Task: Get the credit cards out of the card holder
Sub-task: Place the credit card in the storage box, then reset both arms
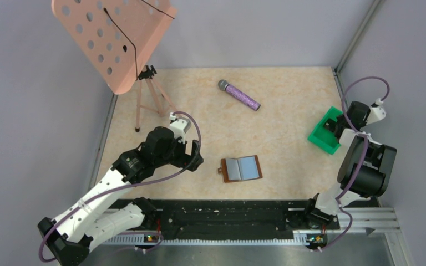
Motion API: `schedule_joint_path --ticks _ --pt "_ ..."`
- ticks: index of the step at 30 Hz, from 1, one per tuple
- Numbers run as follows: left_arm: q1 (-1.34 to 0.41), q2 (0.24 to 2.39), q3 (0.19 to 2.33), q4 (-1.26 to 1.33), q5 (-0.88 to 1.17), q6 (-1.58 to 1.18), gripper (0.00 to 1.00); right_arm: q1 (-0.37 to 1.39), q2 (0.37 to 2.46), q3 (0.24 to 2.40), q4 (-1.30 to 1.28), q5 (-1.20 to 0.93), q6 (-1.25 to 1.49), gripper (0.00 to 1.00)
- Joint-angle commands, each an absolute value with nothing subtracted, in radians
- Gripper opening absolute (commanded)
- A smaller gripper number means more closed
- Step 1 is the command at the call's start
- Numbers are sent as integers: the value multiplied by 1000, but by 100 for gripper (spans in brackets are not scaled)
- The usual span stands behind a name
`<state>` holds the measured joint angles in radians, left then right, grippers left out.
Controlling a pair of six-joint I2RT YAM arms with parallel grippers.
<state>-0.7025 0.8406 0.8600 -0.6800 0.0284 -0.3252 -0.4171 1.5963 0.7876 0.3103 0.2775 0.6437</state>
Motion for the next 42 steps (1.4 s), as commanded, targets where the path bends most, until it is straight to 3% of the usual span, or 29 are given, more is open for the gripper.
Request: schedule_joint_path --ticks 1,11,20,25,29,30,34,42 --pt "-701 838 862 -638 23 -311 98 -407 1544 874 267 230 588 32" --pt "-700 821 868 -652 -69 -313 98 -256 1418 976 -11 101 548 36" --pt "-700 795 933 -655 -93 -335 97 77 1135 977 -285 44 472 45" --pt "-701 771 968 -633 -65 -346 97 226 1000 957 -409 11 476 69" --pt "-701 765 997 -627 -62 -382 96 370 892 907 -458 13 517 97" --pt "-700 762 996 -621 -67 -396 96 402 870 891 -464 9 530 99" --pt "-701 727 958 -564 -82 -455 97 512 783 841 -500 4 555 99" --pt "-701 626 809 -428 -129 -552 97 528 561 748 -514 -98 601 99"
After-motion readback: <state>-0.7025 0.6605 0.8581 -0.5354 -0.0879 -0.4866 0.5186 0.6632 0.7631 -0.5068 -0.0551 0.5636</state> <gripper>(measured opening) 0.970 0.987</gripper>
